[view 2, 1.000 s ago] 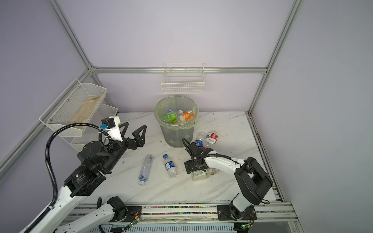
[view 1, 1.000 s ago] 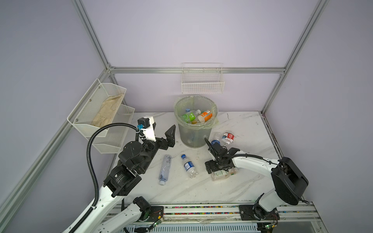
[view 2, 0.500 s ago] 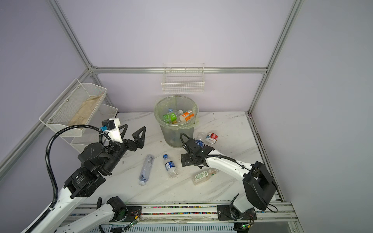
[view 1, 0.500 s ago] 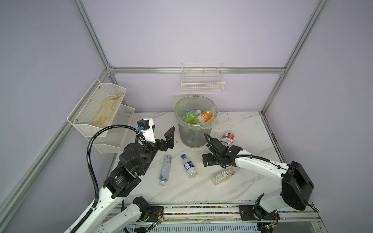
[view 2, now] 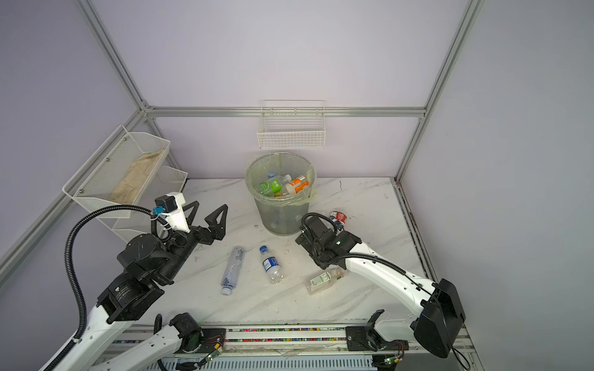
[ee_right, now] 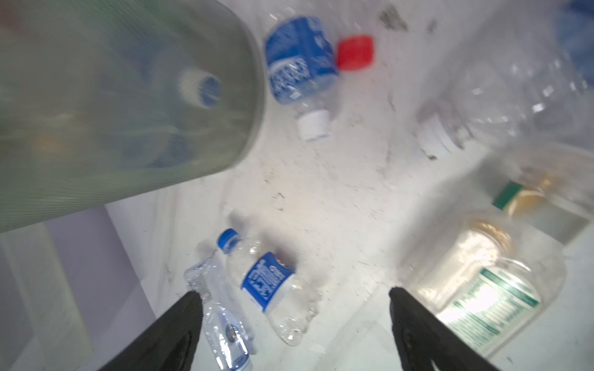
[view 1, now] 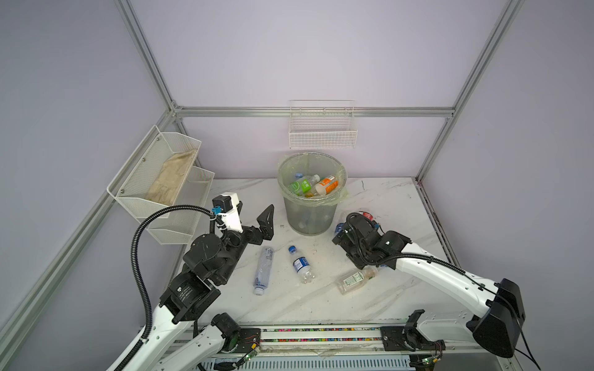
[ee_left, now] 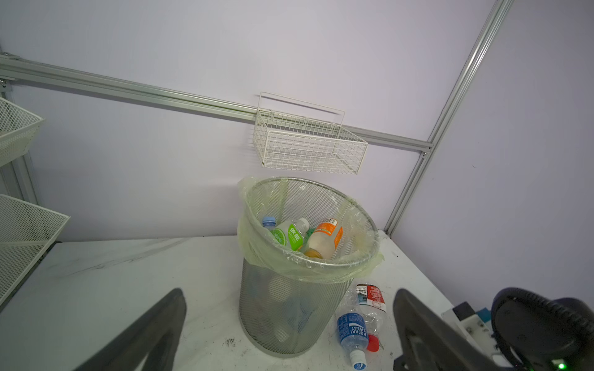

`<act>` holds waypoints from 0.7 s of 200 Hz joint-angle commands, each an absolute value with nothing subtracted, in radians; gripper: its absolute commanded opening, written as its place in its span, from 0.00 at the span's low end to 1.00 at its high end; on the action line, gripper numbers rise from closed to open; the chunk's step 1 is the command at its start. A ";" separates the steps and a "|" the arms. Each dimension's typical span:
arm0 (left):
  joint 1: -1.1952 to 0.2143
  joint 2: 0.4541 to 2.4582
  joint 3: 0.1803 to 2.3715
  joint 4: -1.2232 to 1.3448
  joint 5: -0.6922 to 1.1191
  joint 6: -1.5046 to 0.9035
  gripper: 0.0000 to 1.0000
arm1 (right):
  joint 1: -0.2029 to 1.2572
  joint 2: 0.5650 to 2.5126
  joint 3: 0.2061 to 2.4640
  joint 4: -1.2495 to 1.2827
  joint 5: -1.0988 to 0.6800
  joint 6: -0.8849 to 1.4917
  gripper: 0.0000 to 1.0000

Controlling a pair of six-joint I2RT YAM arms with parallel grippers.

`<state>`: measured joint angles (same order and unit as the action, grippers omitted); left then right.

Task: Throw the plastic bottles in the bin
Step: Pick up the plastic bottle from the bottom-center of the table.

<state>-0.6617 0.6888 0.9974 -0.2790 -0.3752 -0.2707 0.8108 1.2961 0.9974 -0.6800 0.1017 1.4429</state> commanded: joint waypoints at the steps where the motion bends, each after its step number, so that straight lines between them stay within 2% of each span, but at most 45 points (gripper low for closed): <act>1: -0.660 0.682 0.963 -0.265 -0.379 -0.283 0.99 | 0.814 1.272 0.935 -0.747 0.040 1.696 0.88; 46: -0.660 0.670 0.958 -0.274 -0.388 -0.281 0.99 | 0.815 1.281 0.916 -0.842 0.054 1.756 0.88; 89: -0.661 0.662 0.948 -0.271 -0.391 -0.292 0.98 | 0.815 1.397 0.834 -0.736 -0.046 1.699 0.88; 140: -0.660 0.659 0.947 -0.277 -0.396 -0.292 0.99 | 0.814 1.433 0.830 -0.695 -0.030 1.690 0.83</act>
